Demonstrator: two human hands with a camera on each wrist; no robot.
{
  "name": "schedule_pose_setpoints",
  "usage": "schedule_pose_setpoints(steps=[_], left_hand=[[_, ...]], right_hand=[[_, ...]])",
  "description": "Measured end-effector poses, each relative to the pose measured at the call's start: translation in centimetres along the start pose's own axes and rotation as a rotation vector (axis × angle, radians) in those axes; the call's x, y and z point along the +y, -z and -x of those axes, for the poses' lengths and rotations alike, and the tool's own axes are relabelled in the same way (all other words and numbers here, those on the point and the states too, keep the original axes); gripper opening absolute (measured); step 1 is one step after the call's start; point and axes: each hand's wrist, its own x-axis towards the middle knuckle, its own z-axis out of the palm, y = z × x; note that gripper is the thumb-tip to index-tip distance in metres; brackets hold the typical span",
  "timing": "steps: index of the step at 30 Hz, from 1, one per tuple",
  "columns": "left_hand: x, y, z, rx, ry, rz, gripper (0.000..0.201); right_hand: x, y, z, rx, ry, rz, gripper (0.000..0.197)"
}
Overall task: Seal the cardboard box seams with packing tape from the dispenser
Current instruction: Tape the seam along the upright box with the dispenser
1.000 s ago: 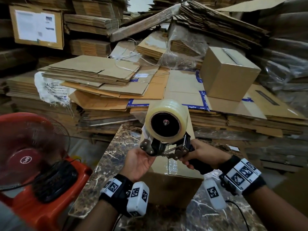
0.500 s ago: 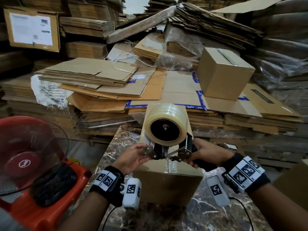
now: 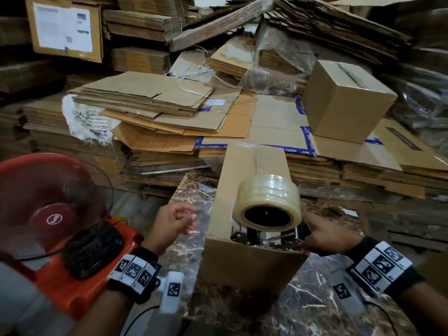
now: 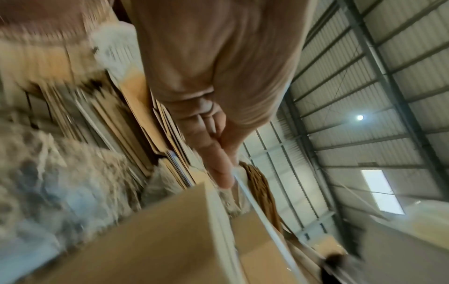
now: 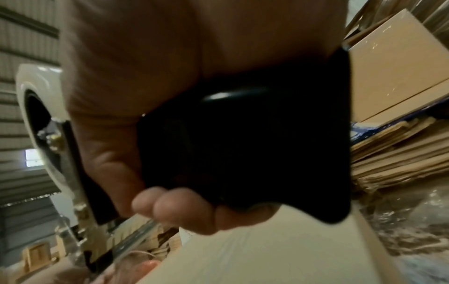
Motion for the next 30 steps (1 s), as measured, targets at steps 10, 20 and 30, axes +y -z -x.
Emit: schedule_pose_setpoints(steps=[10,20,30], left_hand=[[-2.1,2.8,0.5,0.003,0.040,0.005,0.026],[-4.2,1.9,0.2,0.035,0.041,-0.009,0.022],[-7.9,-3.6,1.5,0.093,0.062,-0.266,0.009]], right_hand=[[0.9,-0.5,-0.1,0.022,-0.075,0.139,0.016],[2.3,-0.7,-0.6,0.032,-0.082,0.159,0.010],[2.9,-0.4,-1.4,-0.003,-0.117,0.174,0.010]])
